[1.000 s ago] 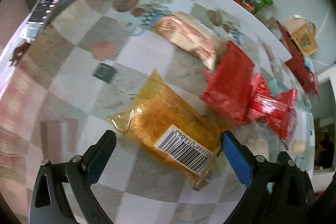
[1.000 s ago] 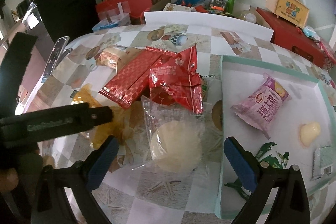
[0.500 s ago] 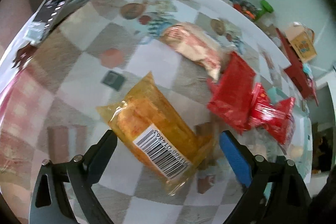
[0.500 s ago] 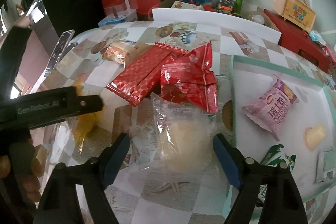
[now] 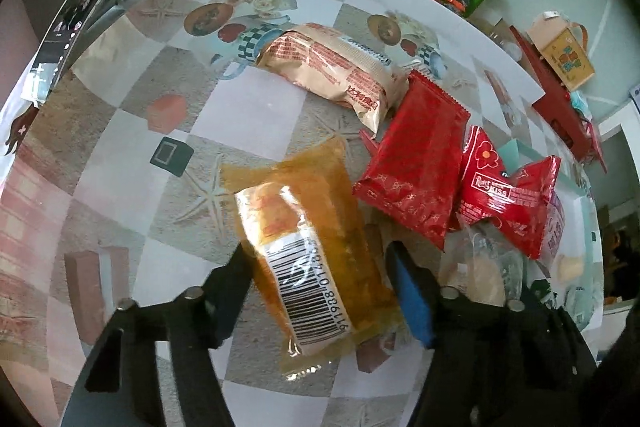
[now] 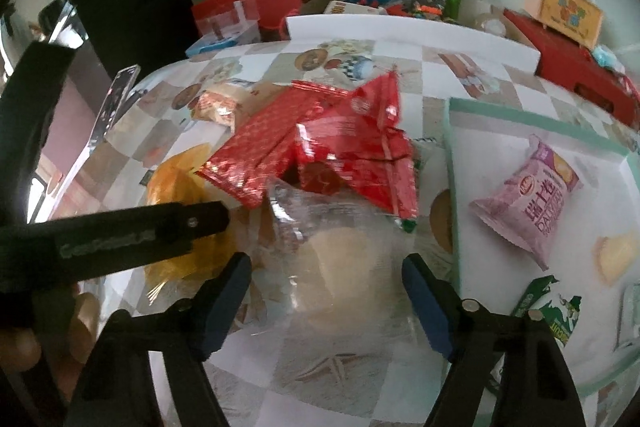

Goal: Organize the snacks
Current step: 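Close left tool on orange bread bag while right tool closes on wrapped bun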

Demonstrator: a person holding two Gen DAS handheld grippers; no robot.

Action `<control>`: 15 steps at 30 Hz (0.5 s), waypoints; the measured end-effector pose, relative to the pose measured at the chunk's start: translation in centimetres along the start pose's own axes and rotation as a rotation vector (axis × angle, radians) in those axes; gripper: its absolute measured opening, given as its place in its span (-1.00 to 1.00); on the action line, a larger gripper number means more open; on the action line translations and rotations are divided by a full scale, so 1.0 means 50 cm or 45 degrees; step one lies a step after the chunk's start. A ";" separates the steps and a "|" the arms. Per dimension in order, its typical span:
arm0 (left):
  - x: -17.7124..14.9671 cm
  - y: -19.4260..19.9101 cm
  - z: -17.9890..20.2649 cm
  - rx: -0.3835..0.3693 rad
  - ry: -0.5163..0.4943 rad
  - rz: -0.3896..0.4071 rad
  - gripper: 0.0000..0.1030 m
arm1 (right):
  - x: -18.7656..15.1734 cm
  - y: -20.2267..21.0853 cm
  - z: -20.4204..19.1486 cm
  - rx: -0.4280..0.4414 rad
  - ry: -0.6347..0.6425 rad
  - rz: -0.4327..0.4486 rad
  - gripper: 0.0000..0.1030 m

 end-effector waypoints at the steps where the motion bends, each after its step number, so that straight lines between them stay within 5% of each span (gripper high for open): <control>1: 0.000 0.000 -0.001 0.000 -0.002 -0.002 0.18 | -0.001 -0.003 0.005 -0.002 -0.012 -0.005 0.42; 15: -0.001 -0.005 0.000 0.022 -0.026 -0.009 0.16 | -0.012 -0.026 -0.006 0.036 -0.014 -0.047 0.31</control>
Point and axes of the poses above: each gripper's, at about its wrist camera, not at the fingertips, and y roughly against the way its jaws point, z to its right, x to its top, the point moved 8 cm from there along -y, roughly the way its jaws point, and after that the axes turned 7 degrees about -x, right-handed, at the moved point
